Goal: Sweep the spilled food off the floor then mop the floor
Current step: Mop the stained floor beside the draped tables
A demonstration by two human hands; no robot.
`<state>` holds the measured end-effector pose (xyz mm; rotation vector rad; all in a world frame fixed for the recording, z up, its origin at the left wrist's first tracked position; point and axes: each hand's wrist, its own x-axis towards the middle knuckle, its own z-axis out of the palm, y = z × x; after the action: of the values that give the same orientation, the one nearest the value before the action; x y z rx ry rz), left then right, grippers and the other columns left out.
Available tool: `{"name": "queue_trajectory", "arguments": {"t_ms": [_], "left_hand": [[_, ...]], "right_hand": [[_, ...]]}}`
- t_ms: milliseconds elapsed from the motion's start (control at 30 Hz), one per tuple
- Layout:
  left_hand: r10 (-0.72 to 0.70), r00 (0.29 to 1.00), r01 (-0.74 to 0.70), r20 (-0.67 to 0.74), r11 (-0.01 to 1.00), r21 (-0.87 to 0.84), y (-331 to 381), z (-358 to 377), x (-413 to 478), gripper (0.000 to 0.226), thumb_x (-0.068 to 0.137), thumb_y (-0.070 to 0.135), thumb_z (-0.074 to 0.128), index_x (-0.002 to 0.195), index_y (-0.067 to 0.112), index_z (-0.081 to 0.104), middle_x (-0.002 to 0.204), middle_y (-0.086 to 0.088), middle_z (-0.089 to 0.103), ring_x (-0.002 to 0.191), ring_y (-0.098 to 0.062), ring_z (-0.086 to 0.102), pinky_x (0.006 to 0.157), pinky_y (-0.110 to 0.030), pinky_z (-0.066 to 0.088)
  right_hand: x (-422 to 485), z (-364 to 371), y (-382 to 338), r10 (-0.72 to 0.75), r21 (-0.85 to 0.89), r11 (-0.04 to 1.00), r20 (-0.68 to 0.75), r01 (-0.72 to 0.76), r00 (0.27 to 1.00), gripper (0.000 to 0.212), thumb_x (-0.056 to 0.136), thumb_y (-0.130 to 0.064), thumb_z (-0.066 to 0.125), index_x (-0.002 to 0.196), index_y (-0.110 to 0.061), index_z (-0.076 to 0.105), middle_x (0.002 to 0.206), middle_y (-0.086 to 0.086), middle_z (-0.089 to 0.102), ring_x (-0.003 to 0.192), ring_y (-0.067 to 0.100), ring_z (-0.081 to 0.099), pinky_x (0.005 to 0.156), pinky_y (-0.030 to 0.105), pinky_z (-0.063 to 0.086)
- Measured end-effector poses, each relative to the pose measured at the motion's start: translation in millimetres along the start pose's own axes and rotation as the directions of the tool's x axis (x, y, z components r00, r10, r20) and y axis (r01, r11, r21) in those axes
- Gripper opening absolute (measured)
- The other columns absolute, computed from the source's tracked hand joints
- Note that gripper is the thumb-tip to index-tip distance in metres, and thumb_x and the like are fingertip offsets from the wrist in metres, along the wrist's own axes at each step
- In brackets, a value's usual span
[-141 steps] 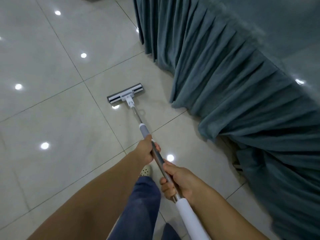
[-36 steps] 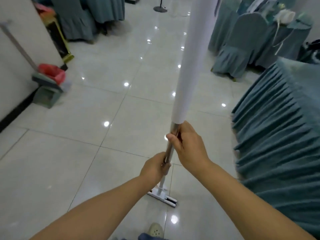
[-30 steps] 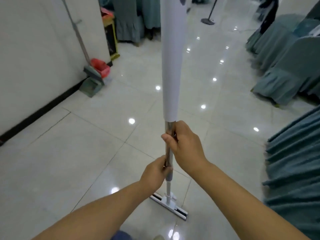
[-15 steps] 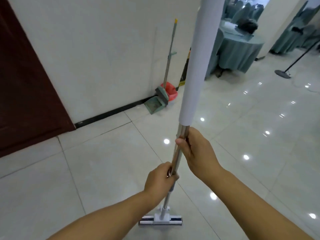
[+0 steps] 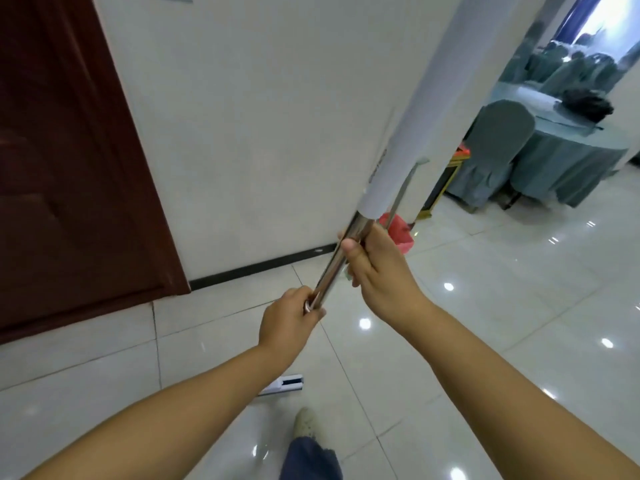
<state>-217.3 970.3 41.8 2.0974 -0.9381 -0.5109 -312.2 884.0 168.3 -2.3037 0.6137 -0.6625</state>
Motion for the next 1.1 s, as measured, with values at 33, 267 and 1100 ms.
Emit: {"name": "queue_trajectory", "arguments": {"t_ms": [33, 267, 1100], "left_hand": [[-0.002, 1.0, 0.003, -0.027, 1.0, 0.008, -1.1, -3.4, 25.0, 0.011, 0.084, 0.034, 0.063, 0.084, 0.025, 0.057, 0.084, 0.006, 0.059, 0.072, -0.015, 0.059, 0.07, -0.033, 0.052], [-0.105, 0.983, 0.108, -0.151, 0.994, 0.016, 0.8, -24.9, 190.6, 0.021, 0.085, 0.034, 0.063, 0.072, 0.031, 0.047, 0.078, 0.009, 0.052, 0.067, -0.006, 0.052, 0.06, -0.024, 0.044], [-0.171, 0.982, 0.166, -0.083, 0.984, -0.062, -40.3, -33.7, 577.4, 0.019, 0.087, 0.029, 0.064, 0.081, 0.02, 0.047, 0.074, 0.011, 0.044, 0.066, -0.01, 0.048, 0.056, -0.016, 0.031]], "right_hand": [[25.7, 2.1, 6.5, -0.029, 0.019, 0.999, -0.007, 0.029, 1.0, 0.033, 0.095, -0.038, 0.04, 0.097, -0.008, 0.052, 0.074, -0.009, 0.048, 0.07, 0.021, 0.054, 0.066, 0.048, 0.05], [202.8, 16.9, 56.1, -0.132, 0.095, 0.989, 0.173, 0.117, 0.976, 0.025, 0.099, -0.029, 0.044, 0.101, -0.007, 0.055, 0.079, -0.007, 0.05, 0.077, 0.02, 0.056, 0.073, 0.048, 0.052], [569.3, 95.8, 176.8, 0.058, -0.023, 0.998, 0.262, -0.054, 0.963, 0.022, 0.1, -0.027, 0.044, 0.098, -0.008, 0.053, 0.081, 0.003, 0.052, 0.079, 0.027, 0.057, 0.073, 0.049, 0.053]]}}
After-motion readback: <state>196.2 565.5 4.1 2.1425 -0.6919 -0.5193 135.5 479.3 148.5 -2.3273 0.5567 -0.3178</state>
